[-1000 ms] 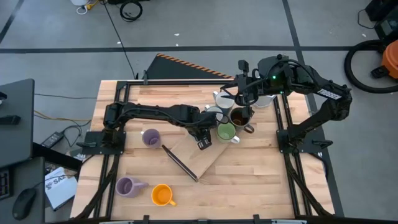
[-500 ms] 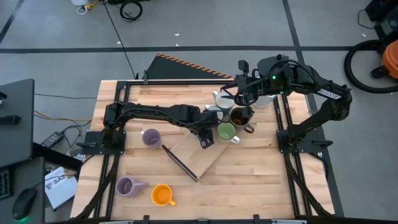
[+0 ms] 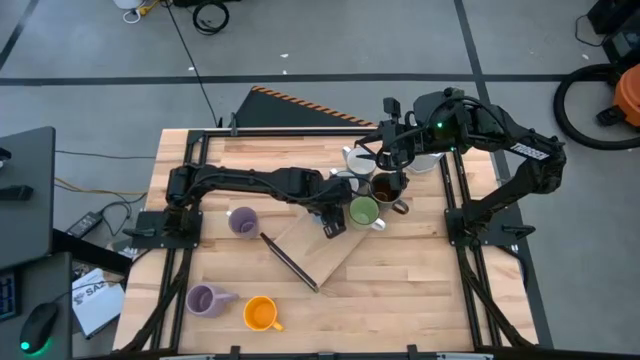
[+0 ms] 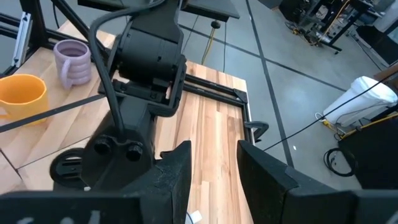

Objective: Place coffee mugs
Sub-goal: Put the blue mug on the shelf, then put the top purple mug on the shelf

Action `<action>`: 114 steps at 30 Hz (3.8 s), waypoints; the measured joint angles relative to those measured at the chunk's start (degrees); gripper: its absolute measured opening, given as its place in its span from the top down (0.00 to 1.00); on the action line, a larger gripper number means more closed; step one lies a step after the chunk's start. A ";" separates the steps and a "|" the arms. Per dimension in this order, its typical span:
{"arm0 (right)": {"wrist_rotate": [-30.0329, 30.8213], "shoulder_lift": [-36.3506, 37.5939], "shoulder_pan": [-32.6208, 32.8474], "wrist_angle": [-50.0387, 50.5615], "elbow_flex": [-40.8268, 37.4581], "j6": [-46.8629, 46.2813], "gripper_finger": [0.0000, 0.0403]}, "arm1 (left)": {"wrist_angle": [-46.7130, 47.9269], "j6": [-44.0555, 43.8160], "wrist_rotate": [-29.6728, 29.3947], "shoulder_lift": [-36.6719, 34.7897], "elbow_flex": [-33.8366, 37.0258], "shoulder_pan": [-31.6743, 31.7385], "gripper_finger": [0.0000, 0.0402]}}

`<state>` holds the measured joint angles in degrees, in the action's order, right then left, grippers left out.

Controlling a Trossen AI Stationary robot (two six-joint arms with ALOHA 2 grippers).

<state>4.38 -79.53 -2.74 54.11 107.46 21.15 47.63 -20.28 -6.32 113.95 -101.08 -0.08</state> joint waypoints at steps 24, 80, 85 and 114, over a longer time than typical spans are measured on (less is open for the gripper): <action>0.32 0.02 3.82 6.24 0.00 -4.14 0.67 | 21.25 5.60 -12.62 -15.78 6.16 -5.86 0.70; 0.46 0.02 5.05 2.97 0.00 -2.99 0.67 | 12.69 6.12 -3.91 -40.82 53.09 -16.92 0.95; 0.44 0.02 5.05 1.96 0.00 -2.99 0.67 | 15.56 8.20 -4.00 -40.81 49.04 -15.41 0.95; 0.44 0.02 5.03 1.25 0.00 -1.97 0.67 | 22.21 27.52 8.54 -14.96 11.29 -6.60 0.95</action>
<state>4.82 -79.50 2.28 55.36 107.46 19.18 69.84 7.23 2.22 98.99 -89.80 -6.68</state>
